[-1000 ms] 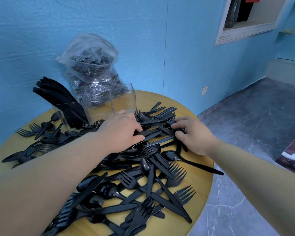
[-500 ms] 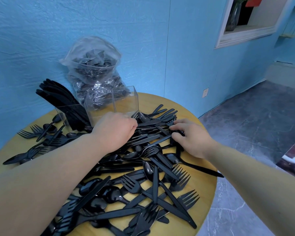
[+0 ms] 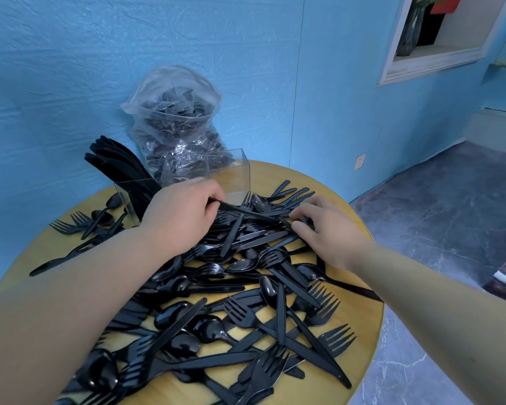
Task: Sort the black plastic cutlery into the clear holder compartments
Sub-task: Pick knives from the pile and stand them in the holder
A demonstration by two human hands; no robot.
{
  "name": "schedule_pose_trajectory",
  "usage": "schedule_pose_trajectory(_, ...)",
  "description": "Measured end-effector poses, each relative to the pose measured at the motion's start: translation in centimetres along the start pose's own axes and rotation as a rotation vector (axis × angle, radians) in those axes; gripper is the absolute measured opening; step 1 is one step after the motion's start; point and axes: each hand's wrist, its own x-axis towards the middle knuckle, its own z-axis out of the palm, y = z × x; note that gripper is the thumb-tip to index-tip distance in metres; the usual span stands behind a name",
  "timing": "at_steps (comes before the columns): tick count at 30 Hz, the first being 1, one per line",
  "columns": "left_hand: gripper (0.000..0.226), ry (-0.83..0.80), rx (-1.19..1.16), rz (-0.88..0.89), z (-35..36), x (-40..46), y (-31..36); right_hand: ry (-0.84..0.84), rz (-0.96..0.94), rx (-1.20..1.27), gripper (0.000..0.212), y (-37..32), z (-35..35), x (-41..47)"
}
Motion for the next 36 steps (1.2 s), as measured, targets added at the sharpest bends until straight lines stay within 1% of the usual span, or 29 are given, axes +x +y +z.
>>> schedule_pose_trajectory(4,0.012,0.039,-0.046,-0.059,-0.3,-1.3,-0.8,0.031,-0.058,-0.146,0.019,-0.6,0.3,0.7)
schedule_pose_trajectory(8,0.013,0.068,-0.097,-0.111,-0.7,-2.2,-1.5,-0.047,-0.073,-0.203,0.024,-1.3,0.4,1.2)
schedule_pose_trajectory(12,0.013,0.069,-0.11,-0.137,-1.0,-2.6,-2.1,-0.169,-0.047,-0.191,0.032,-1.9,0.2,1.7)
schedule_pose_trajectory(16,0.011,0.028,-0.114,-0.131,-0.6,-3.0,-2.4,-0.208,-0.045,-0.262,0.038,-2.4,0.5,2.3)
schedule_pose_trajectory(19,0.01,0.009,-0.106,-0.115,-0.1,-3.3,-2.5,-0.18,-0.055,-0.261,0.037,-2.6,1.2,2.7)
schedule_pose_trajectory(25,0.016,0.046,-0.122,-0.115,-0.5,-3.4,-3.1,-0.076,-0.124,-0.195,0.031,-3.2,1.4,2.9)
schedule_pose_trajectory(31,0.019,0.041,-0.108,-0.085,-1.3,-3.7,-3.7,0.012,-0.199,-0.16,0.03,-4.9,0.8,3.3)
schedule_pose_trajectory(36,0.021,0.031,-0.103,-0.098,-2.3,-4.1,-3.8,0.016,-0.191,-0.082,0.03,-7.0,0.3,3.5)
